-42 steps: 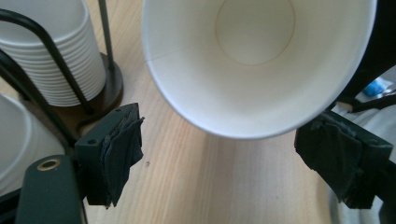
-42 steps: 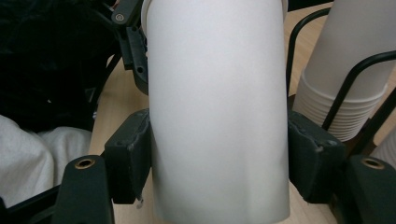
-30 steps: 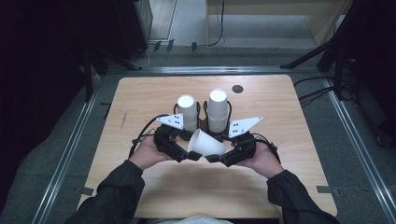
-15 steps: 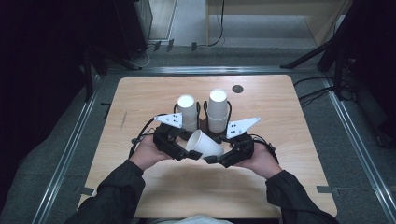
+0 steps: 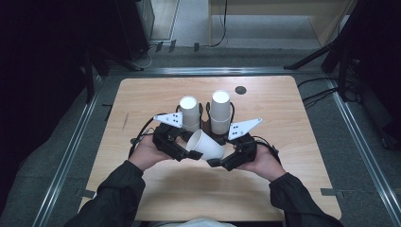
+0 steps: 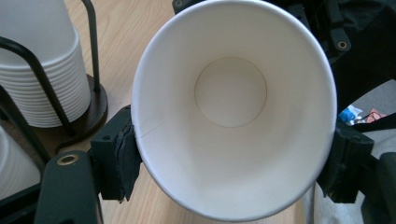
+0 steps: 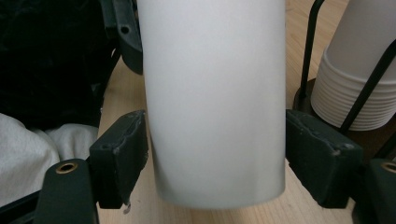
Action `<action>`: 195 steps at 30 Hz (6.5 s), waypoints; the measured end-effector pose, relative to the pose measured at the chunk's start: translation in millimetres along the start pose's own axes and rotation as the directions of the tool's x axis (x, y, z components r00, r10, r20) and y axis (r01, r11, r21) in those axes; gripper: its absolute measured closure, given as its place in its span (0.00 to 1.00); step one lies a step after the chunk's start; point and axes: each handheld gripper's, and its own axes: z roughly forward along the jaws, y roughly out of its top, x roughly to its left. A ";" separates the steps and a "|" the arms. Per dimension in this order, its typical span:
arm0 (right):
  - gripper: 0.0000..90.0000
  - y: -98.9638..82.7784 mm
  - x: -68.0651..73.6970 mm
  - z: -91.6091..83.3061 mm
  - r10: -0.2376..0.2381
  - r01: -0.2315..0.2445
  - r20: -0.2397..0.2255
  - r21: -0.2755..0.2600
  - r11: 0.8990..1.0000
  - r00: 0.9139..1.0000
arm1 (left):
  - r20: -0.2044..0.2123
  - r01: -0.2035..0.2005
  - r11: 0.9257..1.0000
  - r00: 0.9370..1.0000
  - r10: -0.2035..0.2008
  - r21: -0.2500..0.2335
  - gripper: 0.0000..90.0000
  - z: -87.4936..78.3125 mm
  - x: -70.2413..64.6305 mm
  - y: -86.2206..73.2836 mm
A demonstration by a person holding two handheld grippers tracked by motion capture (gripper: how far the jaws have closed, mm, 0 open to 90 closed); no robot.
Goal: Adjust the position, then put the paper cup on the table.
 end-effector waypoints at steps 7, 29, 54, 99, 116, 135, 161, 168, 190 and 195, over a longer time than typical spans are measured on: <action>0.26 -5.4 1.4 3.7 -0.019 0.018 0.022 0.062 0.998 1.000 | -0.039 -0.049 0.994 0.998 0.053 0.096 0.25 -0.4 0.0 4.6; 0.28 -19.3 -2.5 23.4 -0.019 0.013 0.036 0.151 0.988 0.999 | -0.050 -0.167 0.900 0.978 0.204 0.404 0.24 35.9 -3.1 17.1; 0.36 -19.5 -5.4 30.7 -0.025 0.019 0.042 0.148 0.989 0.999 | -0.020 -0.146 0.921 0.986 0.164 0.361 0.11 38.7 -0.6 15.3; 0.36 -5.0 -2.2 20.8 -0.003 0.004 -0.022 0.032 0.999 1.000 | -0.014 -0.054 0.998 0.998 0.054 -0.012 0.24 17.5 -5.7 1.9; 0.27 -13.1 -4.3 14.2 0.008 -0.008 0.003 0.055 0.998 1.000 | -0.048 -0.044 0.999 0.998 0.043 -0.003 0.24 1.6 -0.2 0.7; 0.25 -23.1 4.5 -1.7 -0.066 0.055 0.136 0.086 0.995 0.988 | -0.058 -0.027 0.999 0.998 0.029 0.034 0.24 -10.3 5.7 -4.2; 0.25 -44.0 -9.0 -33.7 -0.051 0.021 0.269 0.115 0.993 0.962 | -0.136 0.007 0.999 0.991 0.000 0.053 0.24 -38.9 16.0 -25.9; 0.25 -43.5 -21.8 -34.1 -0.008 -0.022 0.273 0.107 0.994 0.962 | -0.165 0.037 0.998 0.986 -0.029 0.045 0.24 -50.6 18.1 -36.1; 0.25 -42.0 -44.3 -25.2 0.043 -0.077 0.284 0.112 0.991 0.958 | -0.256 0.127 0.992 0.959 -0.120 0.012 0.24 -84.5 32.2 -64.9; 0.25 -43.1 -44.6 -24.4 0.037 -0.077 0.289 0.129 0.989 0.957 | -0.279 0.152 0.988 0.949 -0.145 0.004 0.24 -91.1 41.0 -71.4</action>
